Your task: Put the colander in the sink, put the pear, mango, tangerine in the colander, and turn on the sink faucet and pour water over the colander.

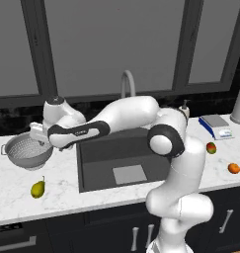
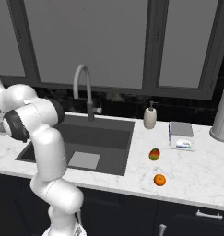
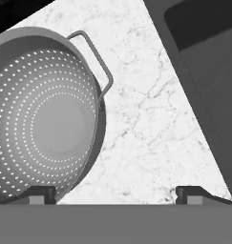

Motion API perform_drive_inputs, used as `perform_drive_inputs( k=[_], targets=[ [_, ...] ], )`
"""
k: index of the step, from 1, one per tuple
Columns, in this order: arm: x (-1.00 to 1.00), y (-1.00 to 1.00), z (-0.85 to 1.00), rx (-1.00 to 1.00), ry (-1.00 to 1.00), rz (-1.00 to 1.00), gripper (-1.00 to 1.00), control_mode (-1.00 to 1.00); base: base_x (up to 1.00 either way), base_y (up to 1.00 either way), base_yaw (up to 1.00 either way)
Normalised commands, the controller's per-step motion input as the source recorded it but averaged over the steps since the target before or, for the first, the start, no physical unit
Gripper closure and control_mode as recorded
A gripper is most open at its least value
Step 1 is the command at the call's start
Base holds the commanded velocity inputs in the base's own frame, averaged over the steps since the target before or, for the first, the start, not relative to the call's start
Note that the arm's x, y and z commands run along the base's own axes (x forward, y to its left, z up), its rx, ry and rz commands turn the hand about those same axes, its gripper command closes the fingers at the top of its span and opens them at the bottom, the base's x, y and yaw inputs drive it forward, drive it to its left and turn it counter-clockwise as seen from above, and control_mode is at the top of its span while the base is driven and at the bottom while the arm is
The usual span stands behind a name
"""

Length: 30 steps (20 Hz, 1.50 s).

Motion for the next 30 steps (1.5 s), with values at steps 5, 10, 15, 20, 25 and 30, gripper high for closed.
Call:
perform_drive_inputs(
  k=[5,10,15,20,25,30],
  targets=[
    [0.1,0.24,-0.14,-0.05,0.0,-0.08,-1.0,-1.0,0.0,0.0,0.0],
    [0.13,0.13,-0.16,-0.07,0.0,-0.12,-1.0,-1.0,0.0,0.0,0.0],
    [0.16,0.01,-0.18,-0.06,0.0,-0.14,-1.0,-1.0,0.0,0.0,0.0],
    [0.24,-0.04,-0.28,-0.03,0.01,-0.16,-1.0,-1.0,0.0,0.0,0.0],
    [0.39,-0.05,-0.34,0.0,0.01,-0.11,-1.0,-1.0,0.0,0.0,0.0],
    [0.17,-0.05,-0.36,0.0,0.01,-0.03,-1.0,-1.0,0.0,0.0,0.0]
  ],
)
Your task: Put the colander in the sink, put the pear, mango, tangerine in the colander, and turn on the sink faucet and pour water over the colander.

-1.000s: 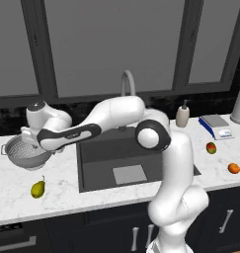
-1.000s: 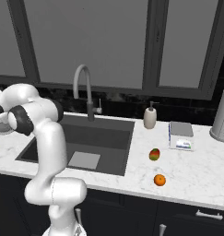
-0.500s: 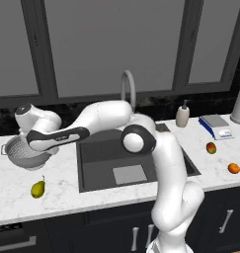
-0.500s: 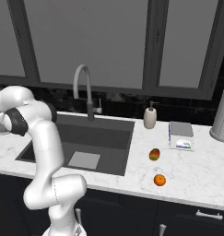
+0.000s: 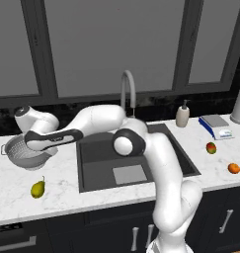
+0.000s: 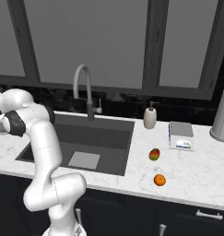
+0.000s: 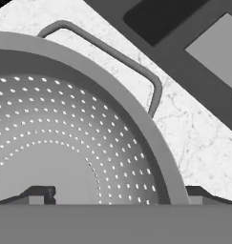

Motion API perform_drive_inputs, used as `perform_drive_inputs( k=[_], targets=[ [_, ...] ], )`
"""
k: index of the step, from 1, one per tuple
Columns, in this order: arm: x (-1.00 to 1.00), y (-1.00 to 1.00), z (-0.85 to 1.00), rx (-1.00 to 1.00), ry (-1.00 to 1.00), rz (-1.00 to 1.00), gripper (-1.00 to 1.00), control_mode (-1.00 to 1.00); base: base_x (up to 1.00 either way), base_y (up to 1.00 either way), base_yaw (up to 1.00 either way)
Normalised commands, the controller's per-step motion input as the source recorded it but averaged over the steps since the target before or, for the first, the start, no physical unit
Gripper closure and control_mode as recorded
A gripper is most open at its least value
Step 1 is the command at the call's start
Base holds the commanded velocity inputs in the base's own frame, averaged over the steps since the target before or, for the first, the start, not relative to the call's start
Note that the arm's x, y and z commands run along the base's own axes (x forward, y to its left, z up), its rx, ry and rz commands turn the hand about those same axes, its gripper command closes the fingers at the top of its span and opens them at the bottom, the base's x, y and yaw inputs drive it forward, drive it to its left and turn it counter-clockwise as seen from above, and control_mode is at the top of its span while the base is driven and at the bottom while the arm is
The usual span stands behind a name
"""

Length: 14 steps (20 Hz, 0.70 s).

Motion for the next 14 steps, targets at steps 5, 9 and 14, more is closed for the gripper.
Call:
perform_drive_inputs(
  k=[5,9,14],
  targets=[
    [0.0,0.0,-0.41,0.0,0.02,-0.02,1.0,-1.0,0.0,0.0,0.0],
    [0.0,-0.09,-0.13,0.0,0.0,-0.01,1.0,-1.0,0.0,0.0,0.0],
    [-0.14,-0.45,-0.01,0.02,0.0,-0.12,1.0,-1.0,0.0,0.0,0.0]
  ],
)
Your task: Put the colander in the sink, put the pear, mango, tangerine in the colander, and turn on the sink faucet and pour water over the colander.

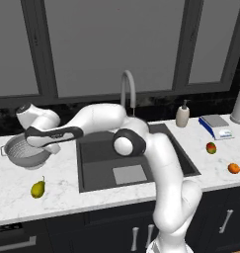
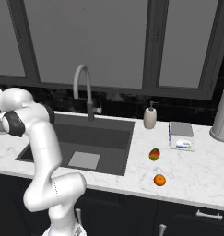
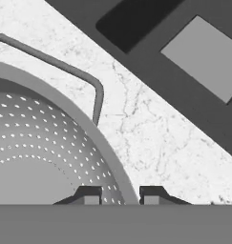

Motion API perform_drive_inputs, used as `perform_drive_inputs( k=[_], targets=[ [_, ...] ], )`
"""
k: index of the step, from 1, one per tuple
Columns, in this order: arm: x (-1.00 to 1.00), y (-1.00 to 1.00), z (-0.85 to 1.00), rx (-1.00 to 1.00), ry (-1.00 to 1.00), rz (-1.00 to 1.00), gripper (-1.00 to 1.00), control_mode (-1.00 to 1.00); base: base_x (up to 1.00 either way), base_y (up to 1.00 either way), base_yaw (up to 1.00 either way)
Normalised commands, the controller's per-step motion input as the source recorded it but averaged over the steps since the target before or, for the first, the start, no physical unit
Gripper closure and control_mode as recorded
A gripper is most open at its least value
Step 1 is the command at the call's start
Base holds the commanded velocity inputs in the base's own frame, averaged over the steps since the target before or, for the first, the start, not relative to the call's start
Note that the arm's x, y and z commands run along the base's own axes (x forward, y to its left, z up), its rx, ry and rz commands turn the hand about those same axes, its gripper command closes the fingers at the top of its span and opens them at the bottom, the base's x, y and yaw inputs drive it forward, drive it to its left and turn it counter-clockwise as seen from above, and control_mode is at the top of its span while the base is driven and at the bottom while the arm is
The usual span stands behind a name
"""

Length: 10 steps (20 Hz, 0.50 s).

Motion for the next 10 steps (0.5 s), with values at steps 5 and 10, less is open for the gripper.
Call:
perform_drive_inputs(
  k=[5,10],
  targets=[
    [-0.48,-0.67,0.04,0.1,-0.04,-0.29,1.0,-1.0,0.0,0.0,0.0],
    [-0.74,-0.95,0.2,0.15,-0.1,-0.3,1.0,-1.0,0.0,0.0,0.0]
  ],
)
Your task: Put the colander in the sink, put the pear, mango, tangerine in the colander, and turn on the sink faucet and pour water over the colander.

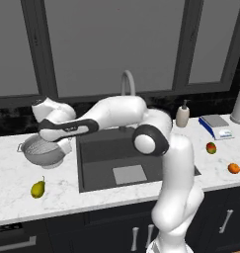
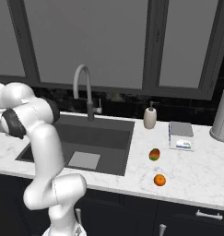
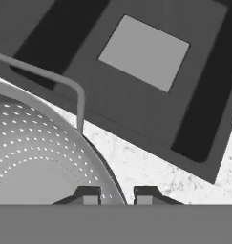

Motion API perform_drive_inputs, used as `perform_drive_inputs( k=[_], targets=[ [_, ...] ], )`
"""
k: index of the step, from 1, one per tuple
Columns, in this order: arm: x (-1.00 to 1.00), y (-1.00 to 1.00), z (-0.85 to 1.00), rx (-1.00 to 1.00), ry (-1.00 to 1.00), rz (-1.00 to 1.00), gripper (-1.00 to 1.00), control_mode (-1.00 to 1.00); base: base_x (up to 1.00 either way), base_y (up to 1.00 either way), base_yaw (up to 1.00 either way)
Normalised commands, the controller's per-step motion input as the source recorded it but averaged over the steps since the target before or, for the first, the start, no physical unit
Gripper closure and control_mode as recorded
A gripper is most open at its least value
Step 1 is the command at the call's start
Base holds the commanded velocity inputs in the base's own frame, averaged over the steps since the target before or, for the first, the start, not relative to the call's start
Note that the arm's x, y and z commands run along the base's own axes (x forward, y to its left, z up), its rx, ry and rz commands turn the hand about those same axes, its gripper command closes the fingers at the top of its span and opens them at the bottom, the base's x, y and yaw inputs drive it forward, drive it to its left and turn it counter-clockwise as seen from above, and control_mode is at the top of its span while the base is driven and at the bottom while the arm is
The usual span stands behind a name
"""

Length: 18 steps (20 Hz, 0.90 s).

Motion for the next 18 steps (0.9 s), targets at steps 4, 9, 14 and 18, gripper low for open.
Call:
perform_drive_inputs(
  k=[4,9,14,18],
  targets=[
    [-0.72,-1.0,0.25,0.13,-0.15,-0.28,1.0,-1.0,0.0,0.0,0.0],
    [-0.58,-1.0,0.18,0.1,-0.15,-0.23,1.0,-1.0,0.0,0.0,0.0],
    [-0.38,-1.0,0.1,0.12,-0.13,-0.19,1.0,-1.0,0.0,0.0,0.0],
    [-0.11,-0.92,0.04,0.18,-0.04,-0.12,1.0,-1.0,0.0,0.0,0.0]
  ],
)
